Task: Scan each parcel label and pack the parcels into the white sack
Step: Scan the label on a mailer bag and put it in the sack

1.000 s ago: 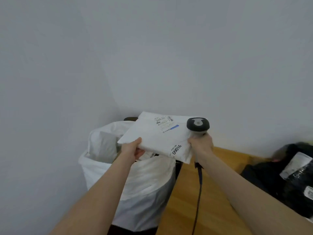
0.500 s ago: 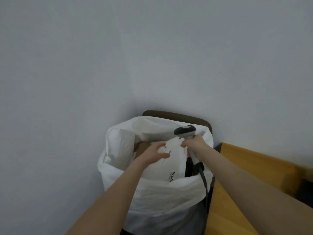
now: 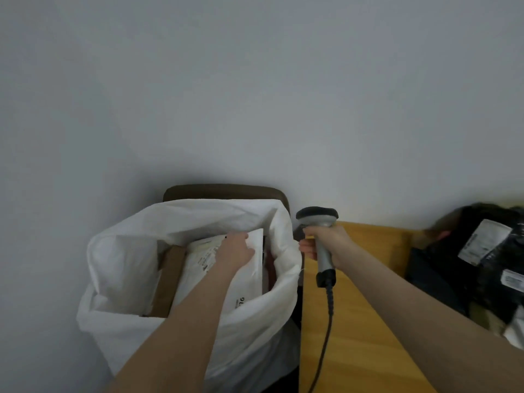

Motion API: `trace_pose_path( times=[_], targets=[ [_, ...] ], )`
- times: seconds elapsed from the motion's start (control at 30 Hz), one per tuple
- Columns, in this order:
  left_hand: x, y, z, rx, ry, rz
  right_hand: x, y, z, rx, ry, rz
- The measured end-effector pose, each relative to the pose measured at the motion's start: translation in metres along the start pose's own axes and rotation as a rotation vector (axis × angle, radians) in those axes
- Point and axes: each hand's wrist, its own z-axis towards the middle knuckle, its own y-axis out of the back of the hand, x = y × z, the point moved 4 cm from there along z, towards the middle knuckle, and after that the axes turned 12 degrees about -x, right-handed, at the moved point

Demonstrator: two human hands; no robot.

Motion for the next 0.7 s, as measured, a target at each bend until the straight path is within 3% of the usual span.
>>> trace_pose_path(
  times=[0.2, 0.7],
  targets=[
    [-0.119, 0.008, -0.01, -0.162, -0.208, 0.052, -0.026, 0.083, -0.012, -0.056, -0.053, 0.145],
    [-0.427, -0.154, -0.225, 0.162, -0.59, 0.103, -0.137, 0.431, -0.069, -0.407, -0.109, 0.224]
  ],
)
